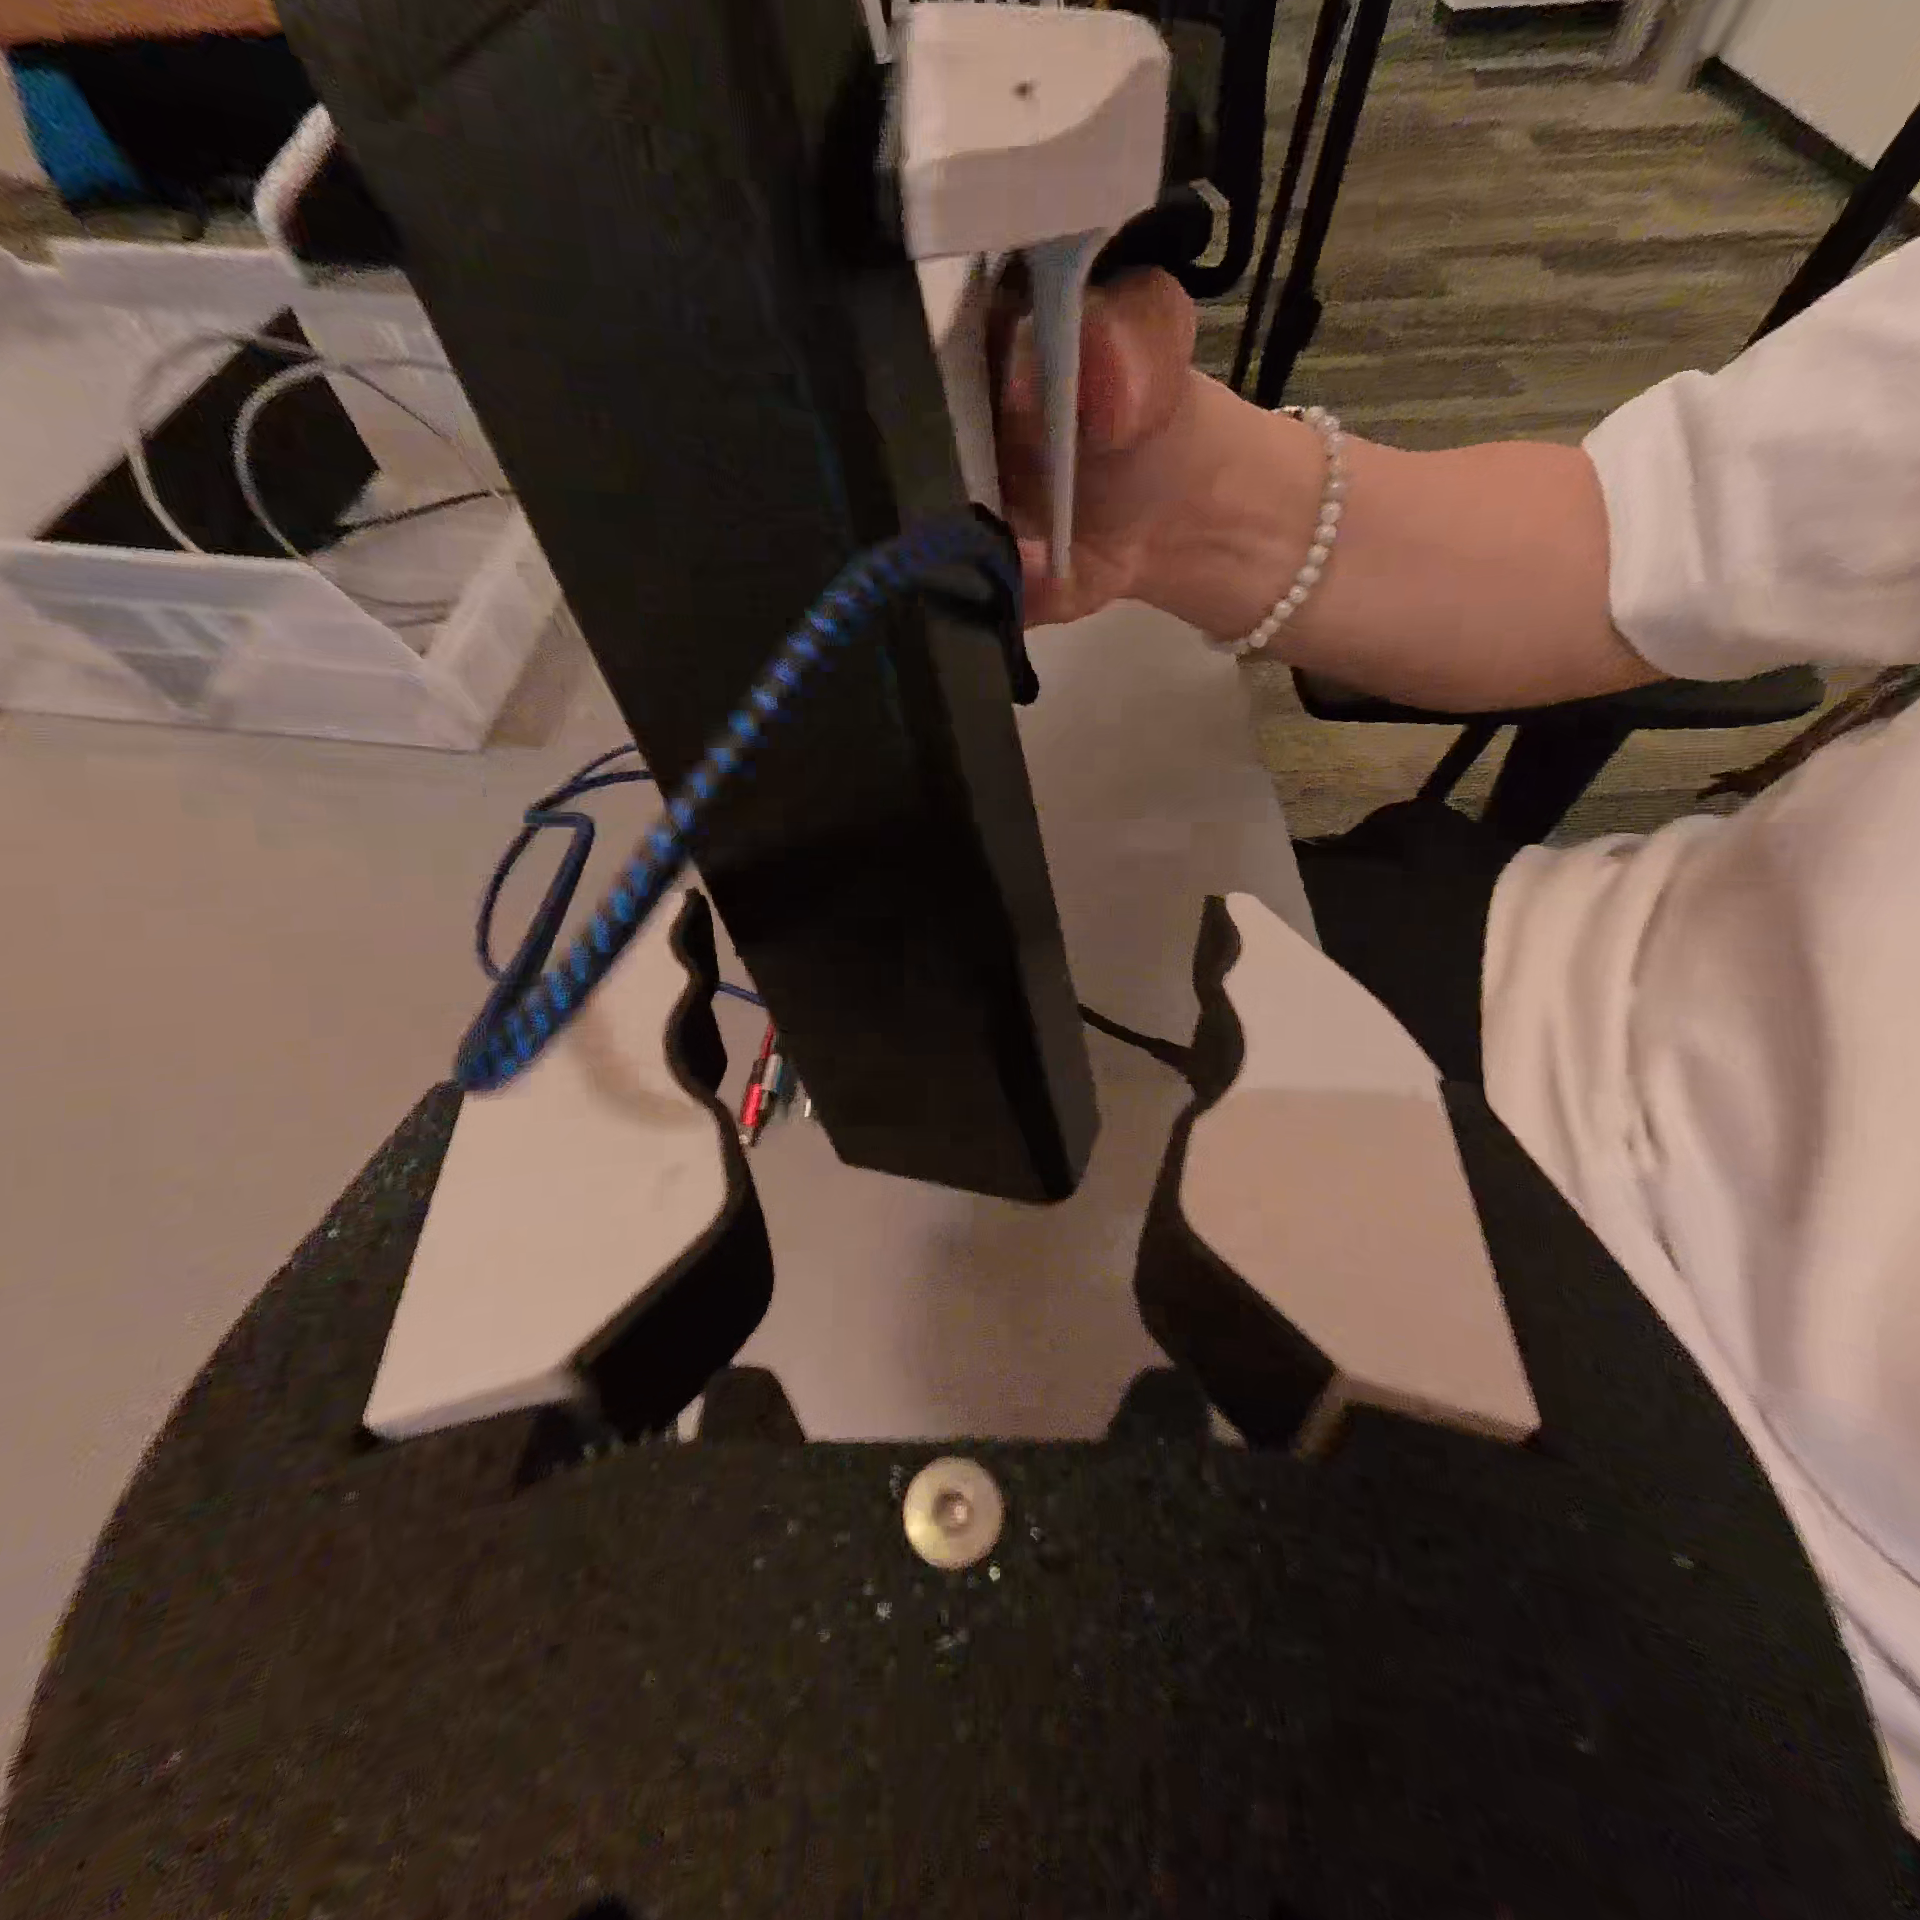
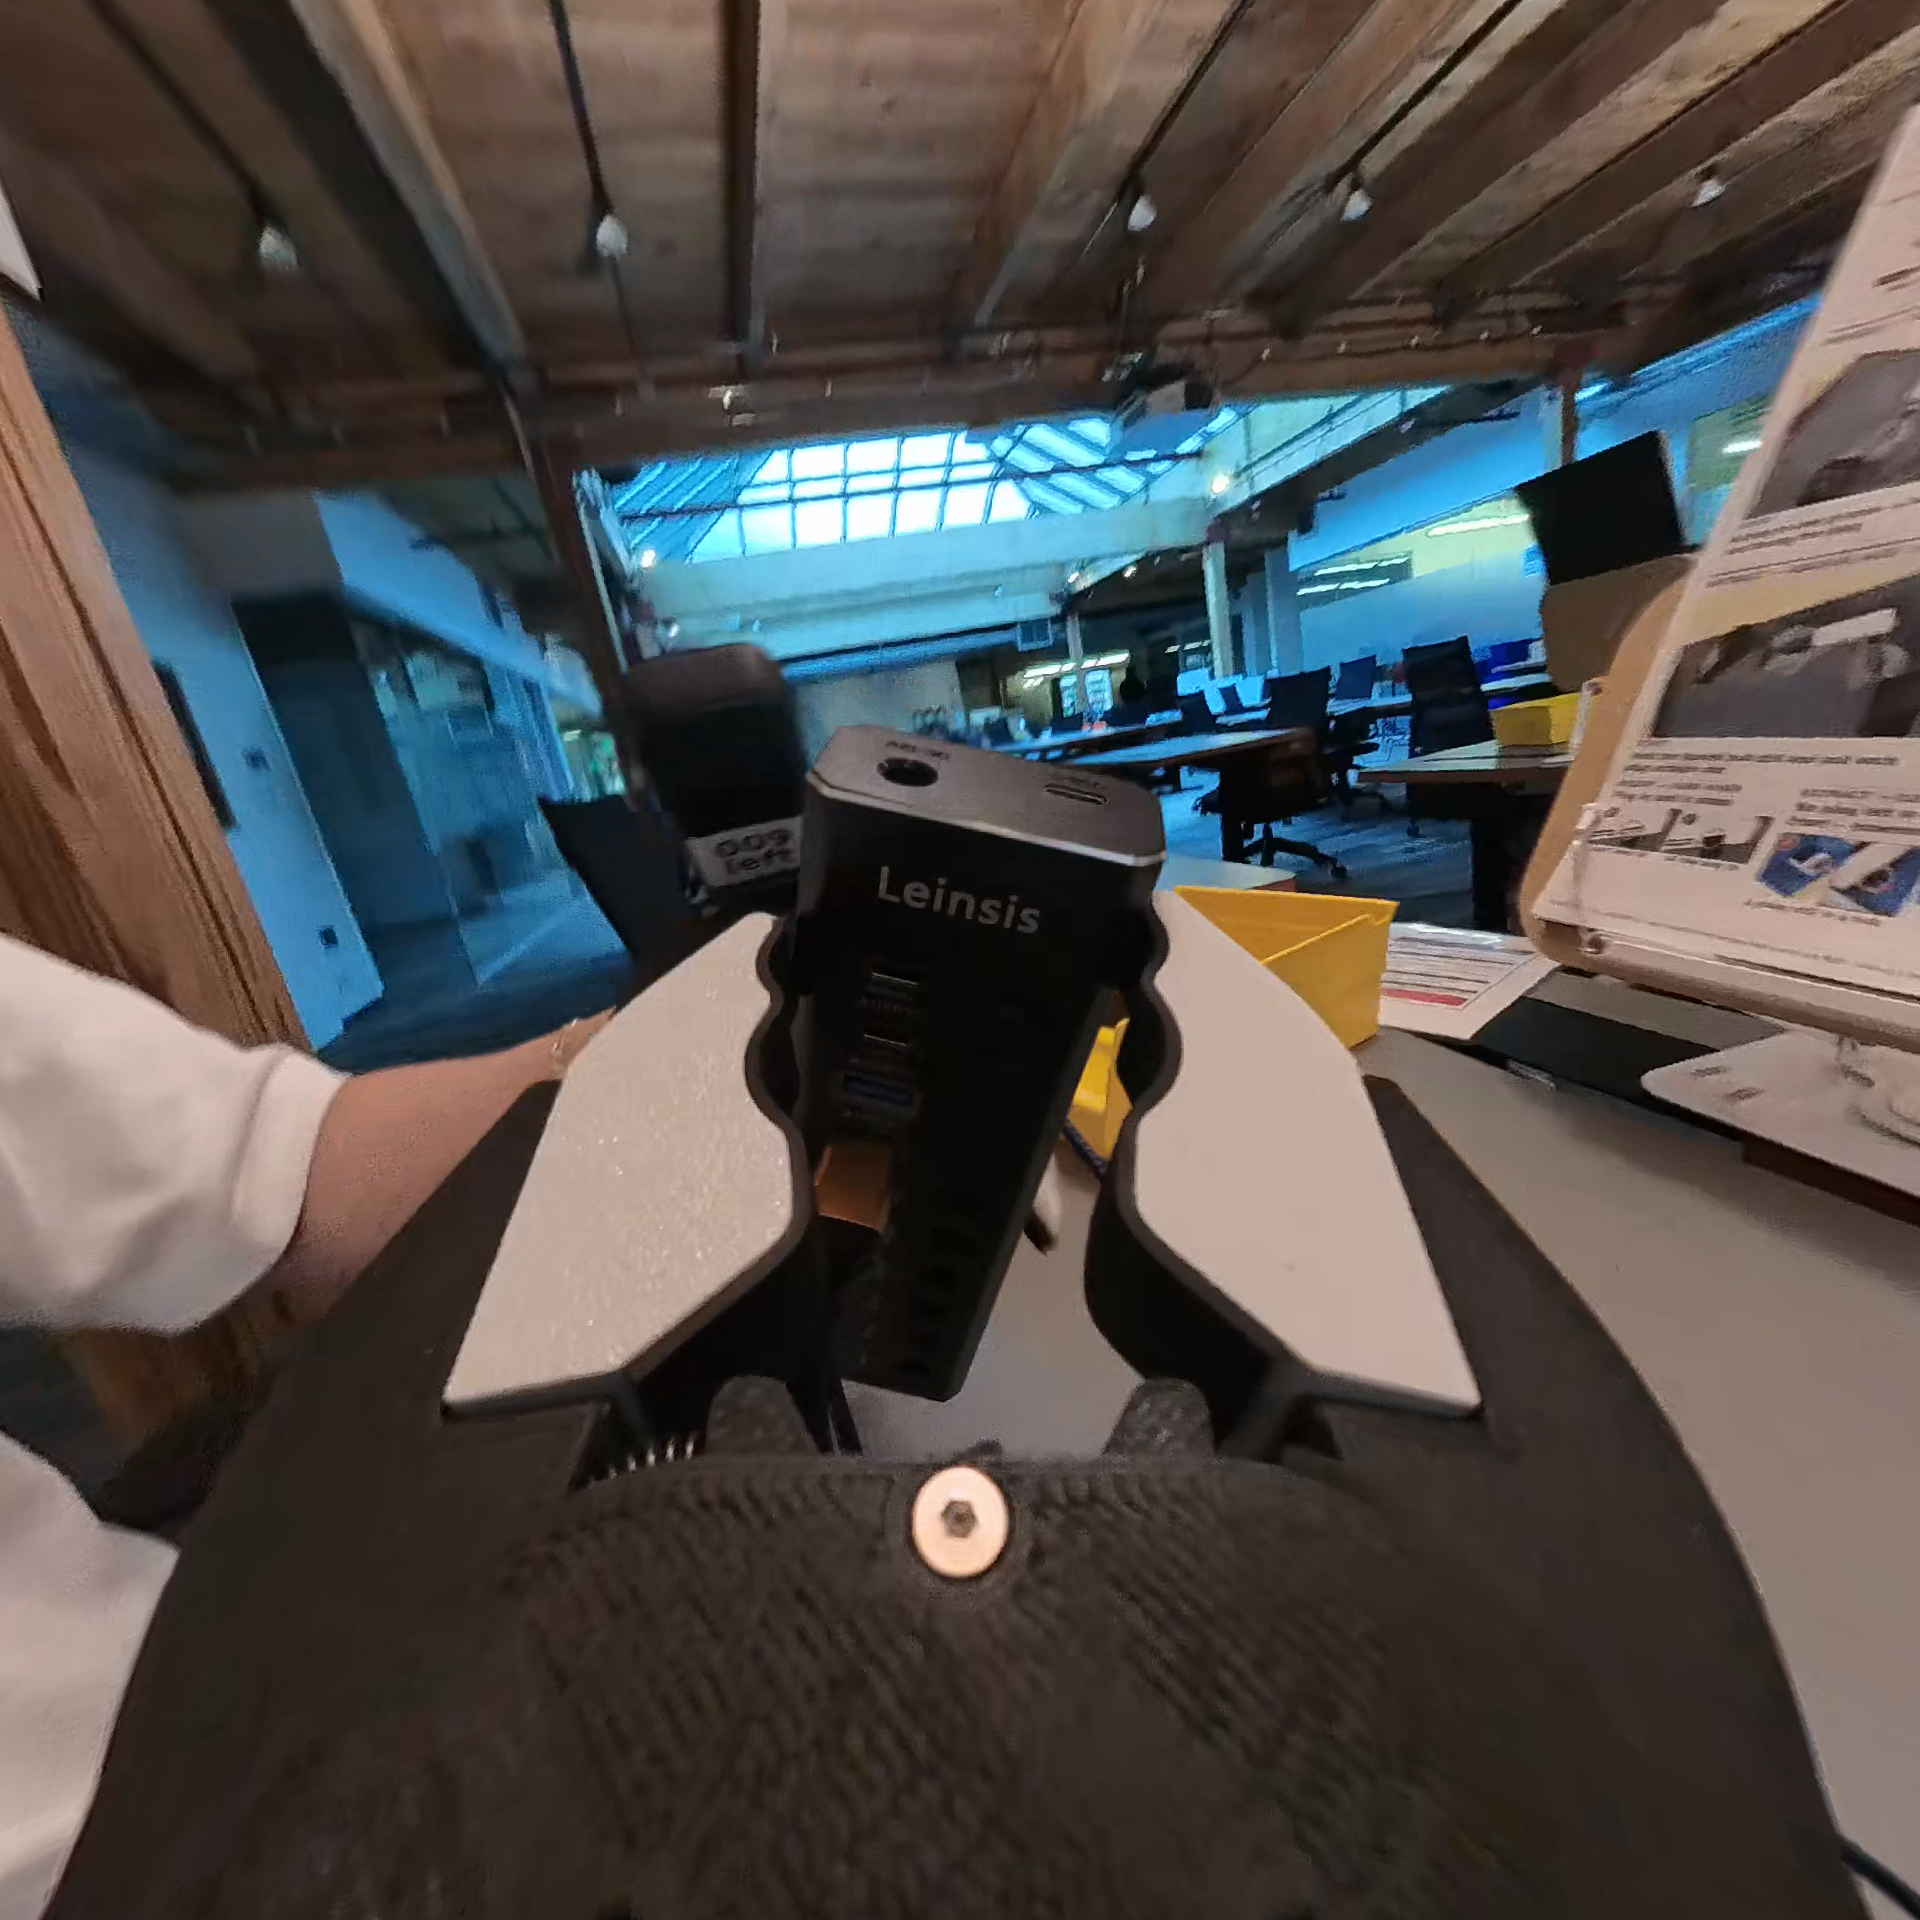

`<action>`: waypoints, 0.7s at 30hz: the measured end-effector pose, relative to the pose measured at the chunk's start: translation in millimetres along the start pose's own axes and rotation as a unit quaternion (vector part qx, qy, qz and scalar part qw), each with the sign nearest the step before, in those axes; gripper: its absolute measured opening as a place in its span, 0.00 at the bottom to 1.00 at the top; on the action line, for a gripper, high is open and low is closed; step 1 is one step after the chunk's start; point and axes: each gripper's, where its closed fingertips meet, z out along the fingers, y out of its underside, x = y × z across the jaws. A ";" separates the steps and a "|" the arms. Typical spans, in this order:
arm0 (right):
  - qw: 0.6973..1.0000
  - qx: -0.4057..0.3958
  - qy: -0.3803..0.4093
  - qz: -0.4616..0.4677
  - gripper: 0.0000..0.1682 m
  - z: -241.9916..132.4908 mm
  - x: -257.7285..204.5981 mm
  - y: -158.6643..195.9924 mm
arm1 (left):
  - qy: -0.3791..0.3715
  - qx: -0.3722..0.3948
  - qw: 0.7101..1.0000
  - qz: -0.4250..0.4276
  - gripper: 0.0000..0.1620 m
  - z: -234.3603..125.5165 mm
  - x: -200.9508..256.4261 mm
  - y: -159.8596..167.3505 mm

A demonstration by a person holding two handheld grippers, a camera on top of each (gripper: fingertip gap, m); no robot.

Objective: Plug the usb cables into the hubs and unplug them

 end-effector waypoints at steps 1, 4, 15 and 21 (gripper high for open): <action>1.000 -0.013 -0.014 -0.006 0.36 3.0 -5.2 4.8 | 0.015 -0.004 1.000 -0.014 0.54 6.2 2.2 2.5; 0.997 -0.054 -0.058 -0.019 0.37 11.5 -20.7 21.8 | 0.055 0.011 0.997 -0.046 0.53 24.7 8.3 3.9; 0.981 -0.163 -0.033 -0.100 0.42 1.7 -12.8 42.5 | 0.033 0.057 0.997 -0.047 0.45 49.1 1.3 15.4; 0.978 -0.182 0.035 -0.097 0.51 -17.2 11.8 35.0 | -0.100 0.132 0.984 -0.066 0.45 16.8 -36.2 11.4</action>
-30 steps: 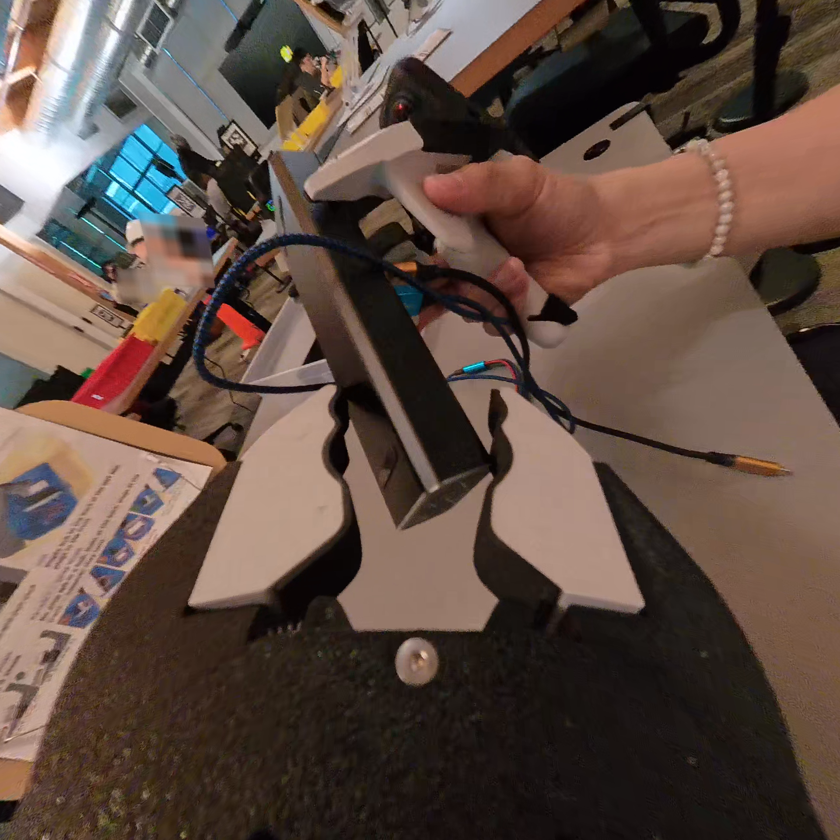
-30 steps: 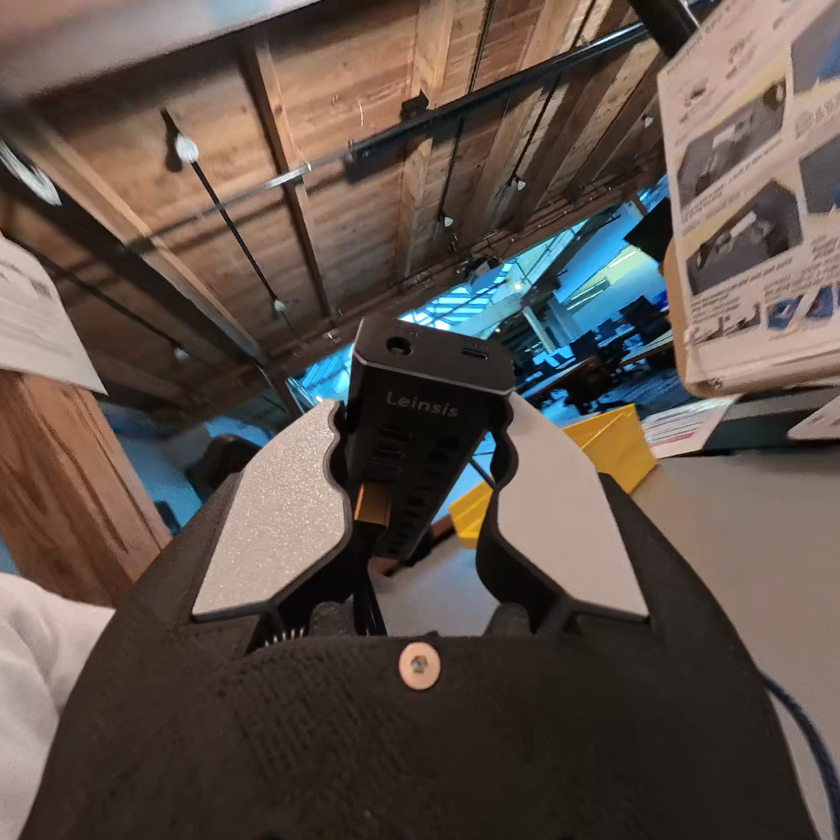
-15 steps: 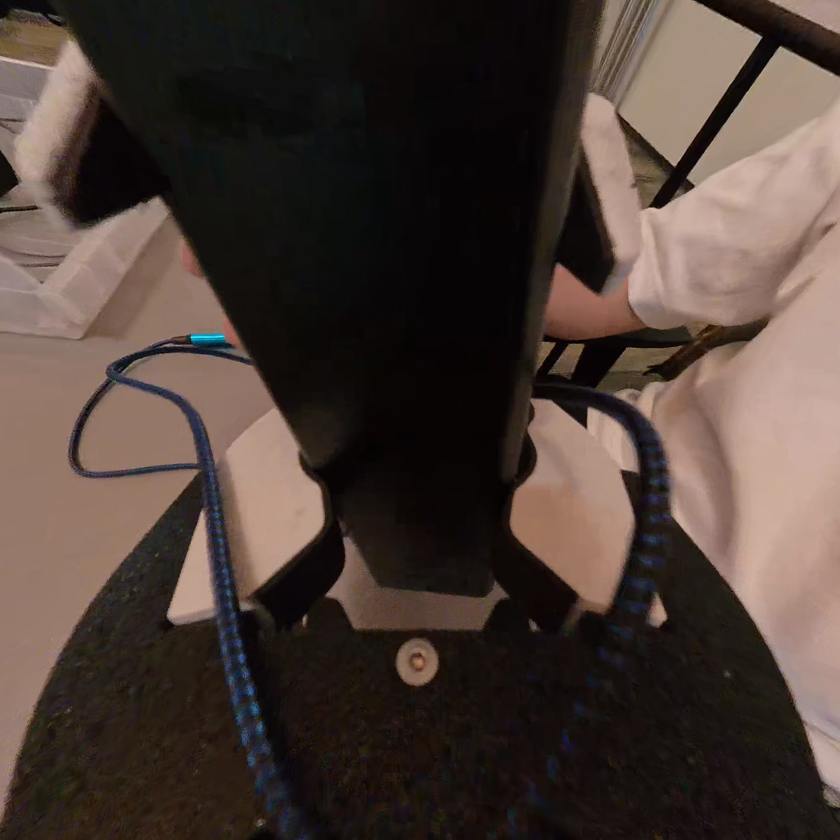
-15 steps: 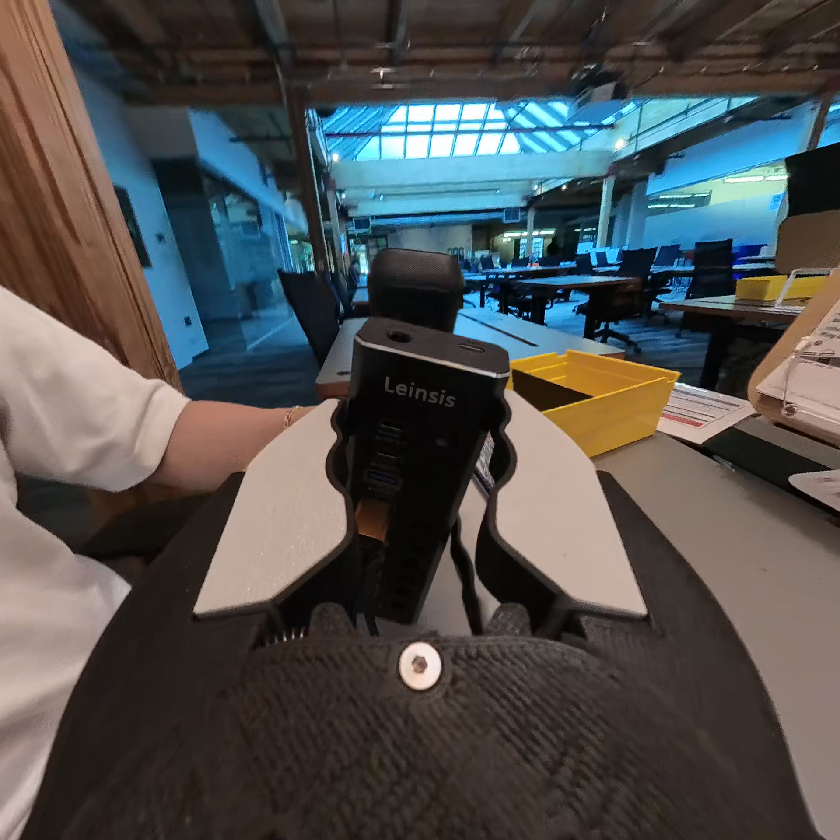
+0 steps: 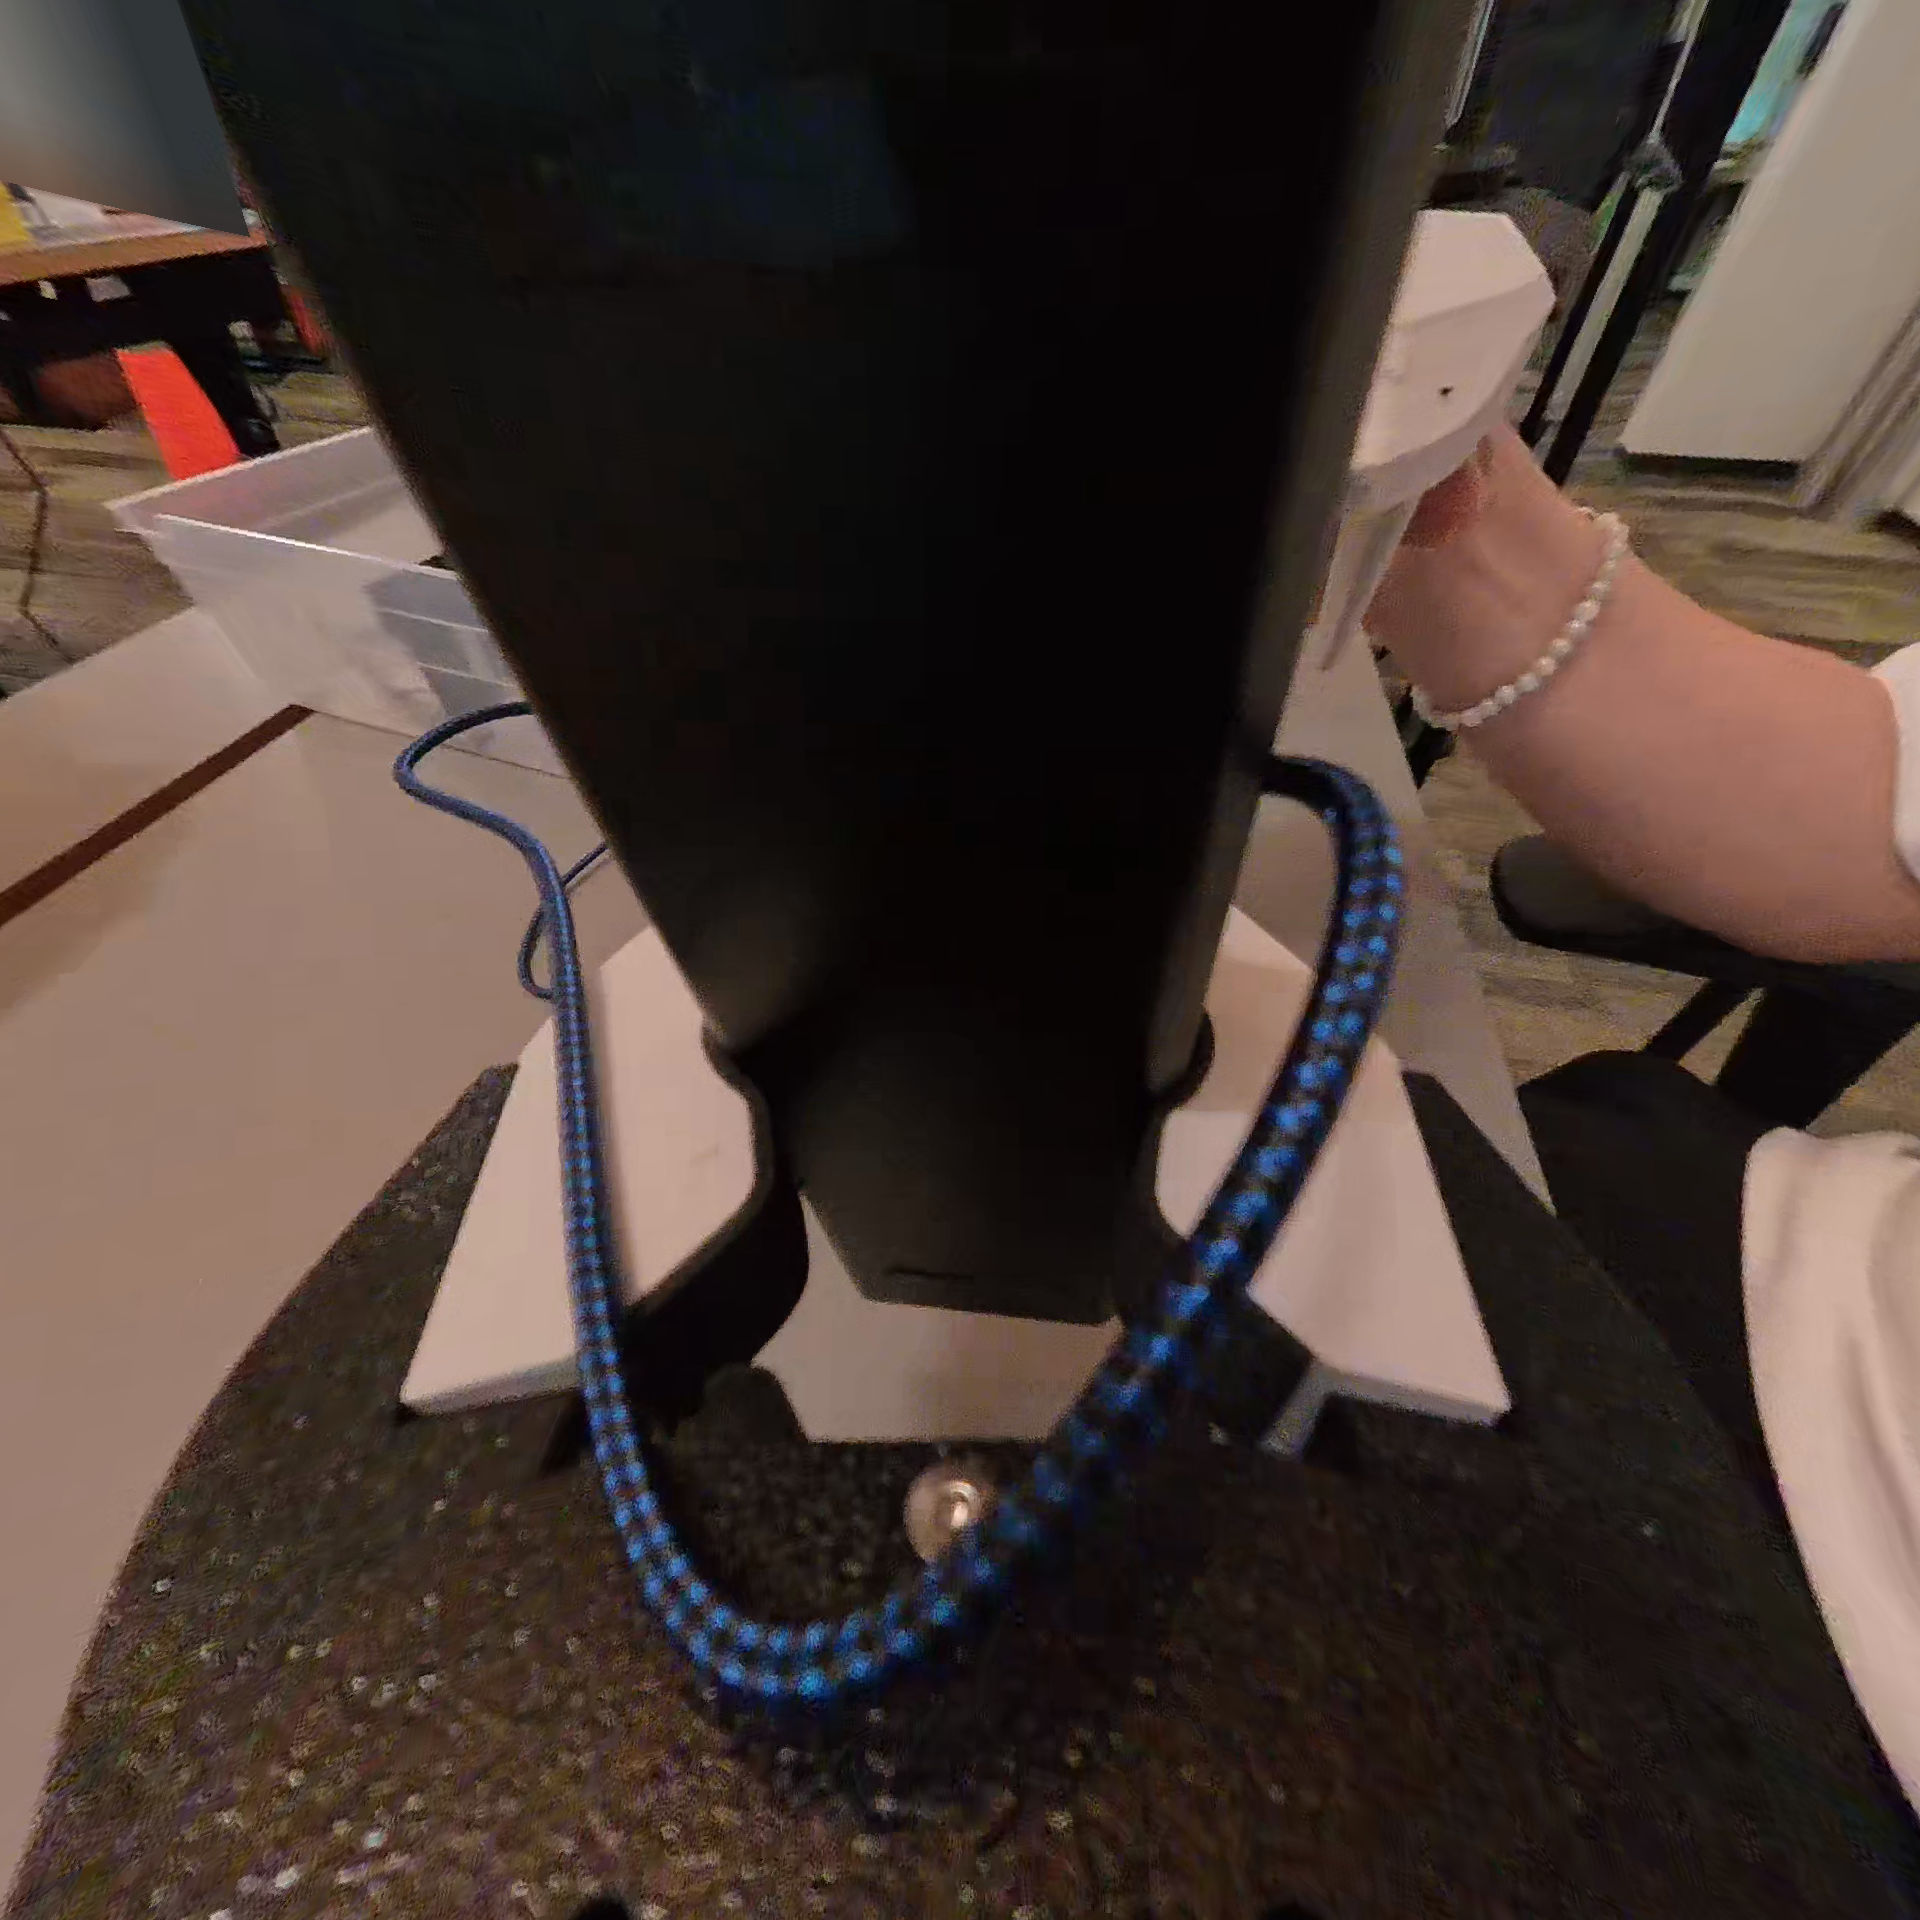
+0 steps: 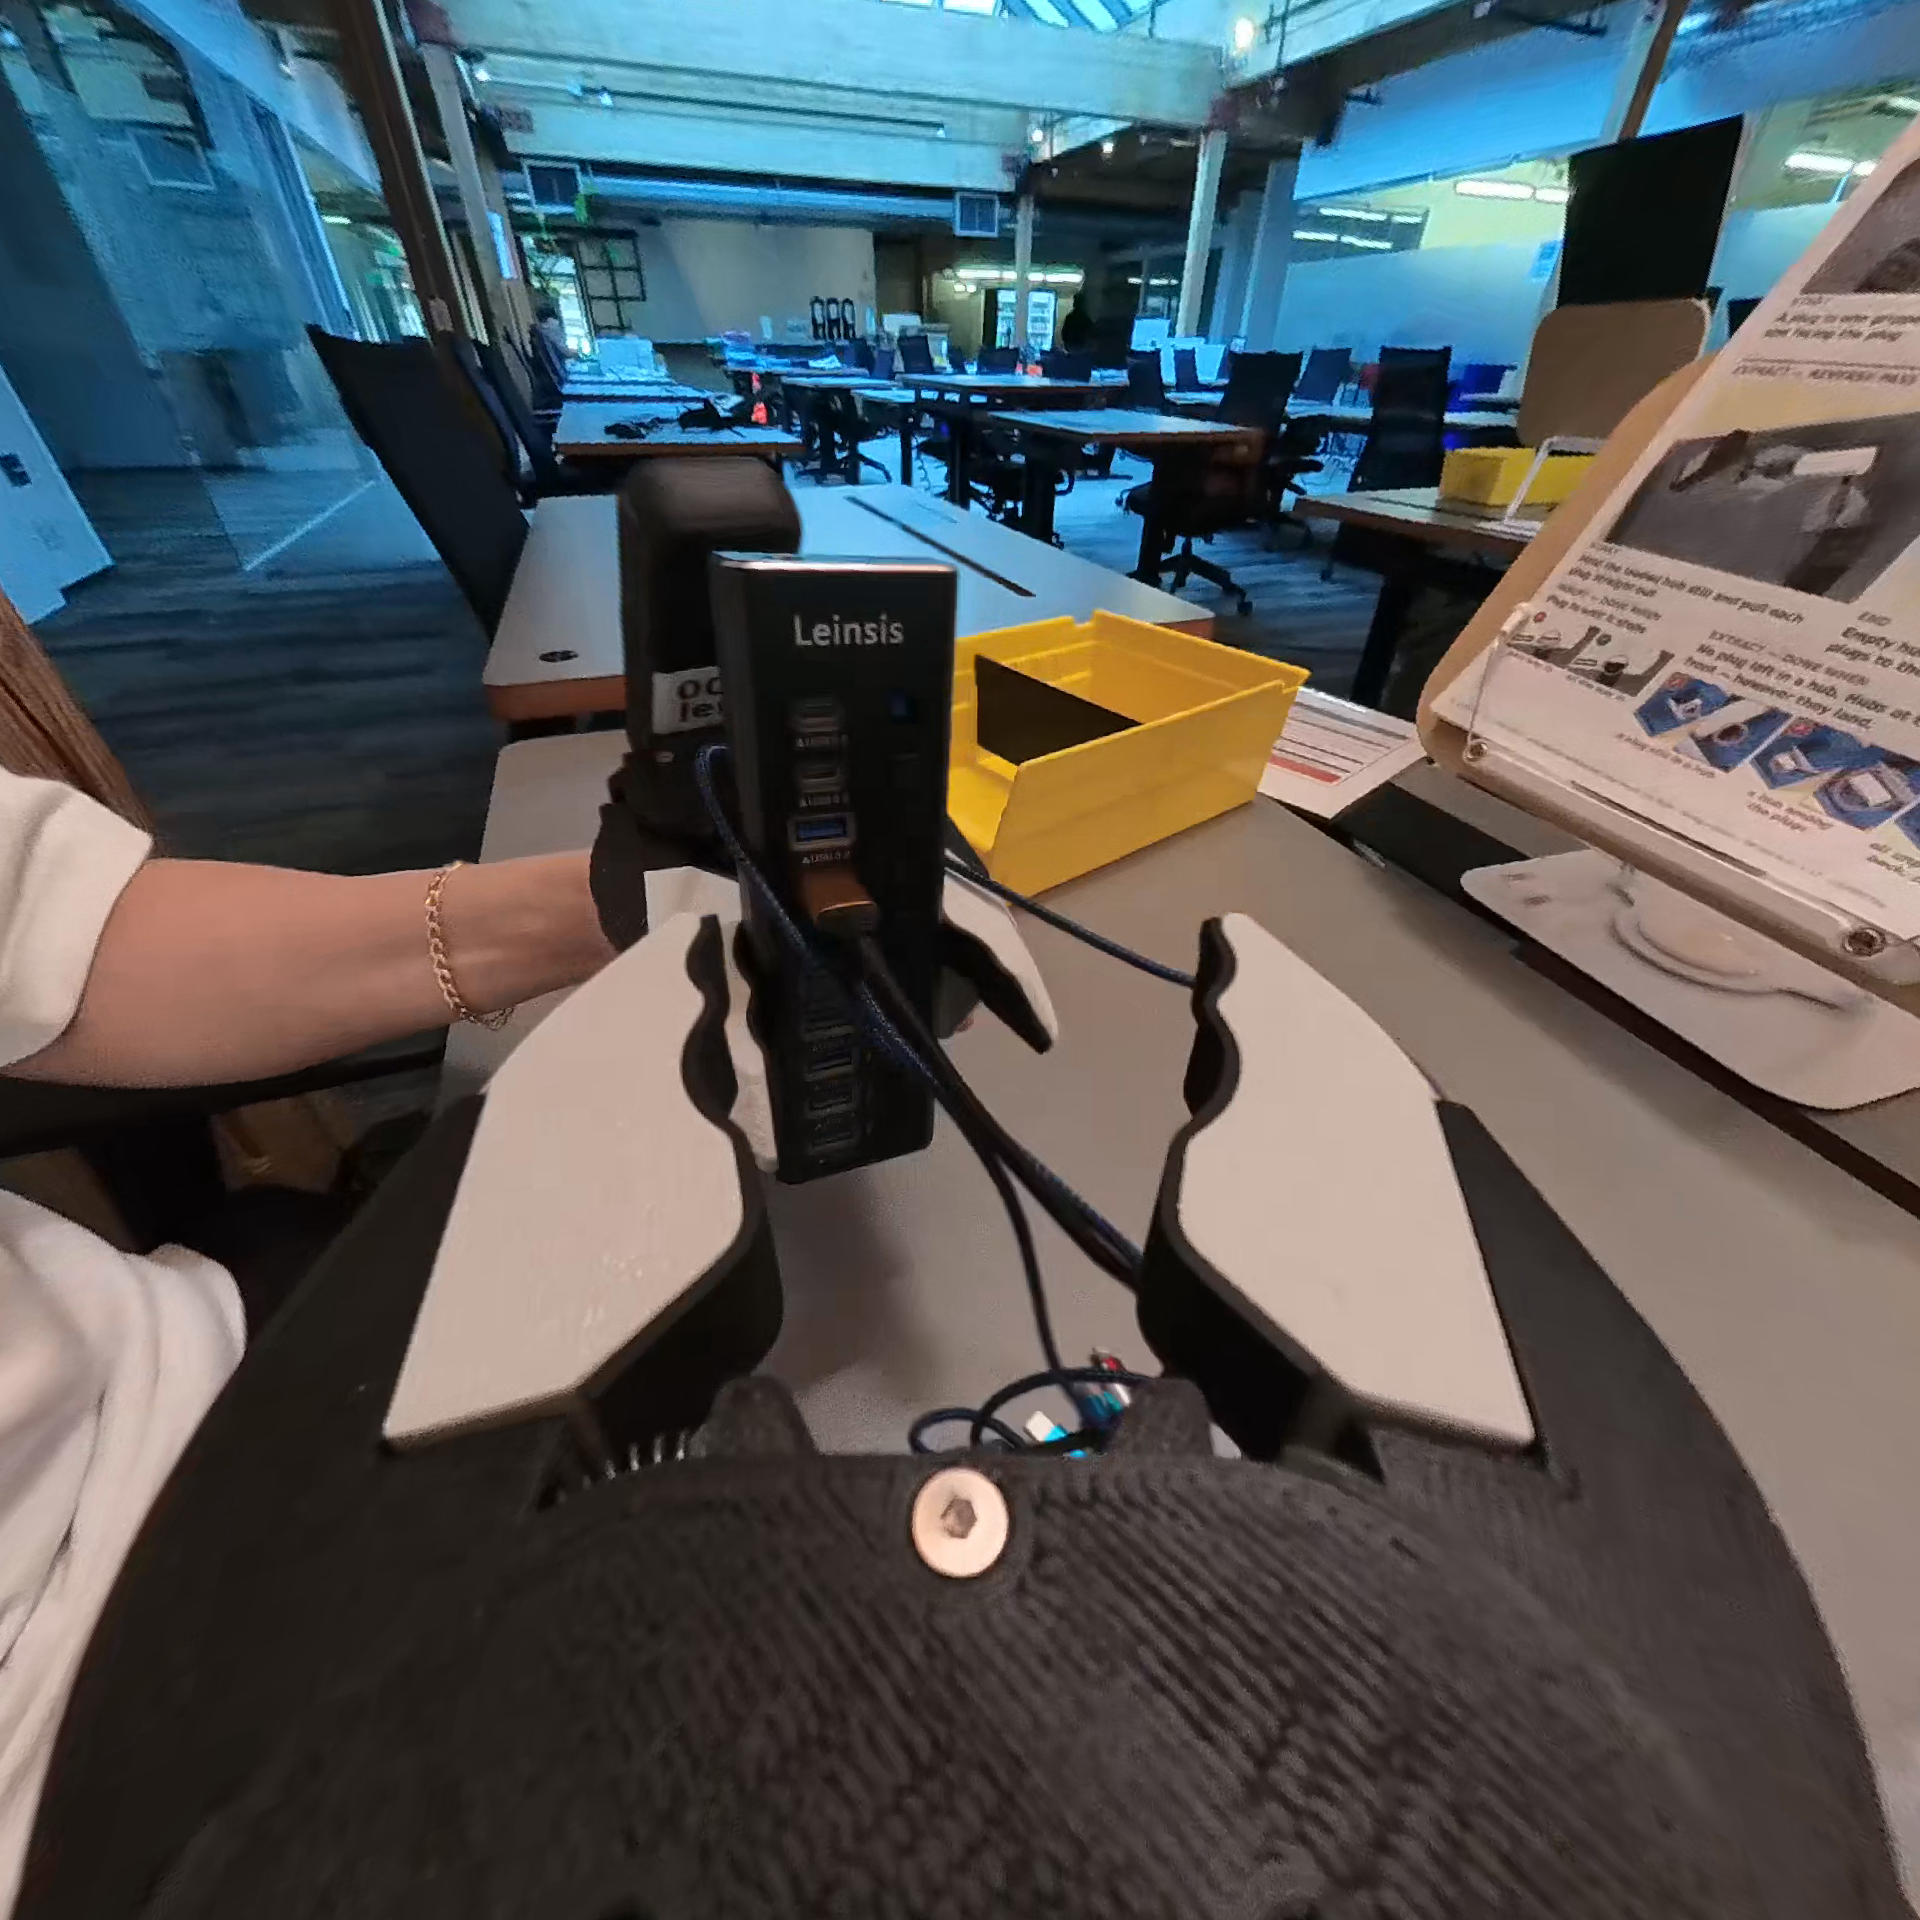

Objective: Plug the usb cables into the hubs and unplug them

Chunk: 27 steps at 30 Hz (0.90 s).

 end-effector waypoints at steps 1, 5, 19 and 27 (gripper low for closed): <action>1.000 0.004 -0.003 0.000 0.50 3.6 -1.9 0.7 | -0.014 -0.005 1.000 0.012 0.45 -3.2 -2.8 0.8; 0.999 -0.013 -0.035 -0.026 0.47 28.3 -19.9 15.2 | -0.031 -0.008 0.999 0.032 0.45 -9.4 -3.3 0.8; 0.997 0.006 -0.071 -0.023 0.11 59.3 -35.8 10.1 | -0.017 0.016 0.999 0.042 0.46 -22.2 -0.3 3.2; 0.998 0.016 -0.068 -0.010 0.14 62.9 -39.3 9.3 | -0.017 0.016 0.999 0.037 0.45 -25.5 1.4 2.5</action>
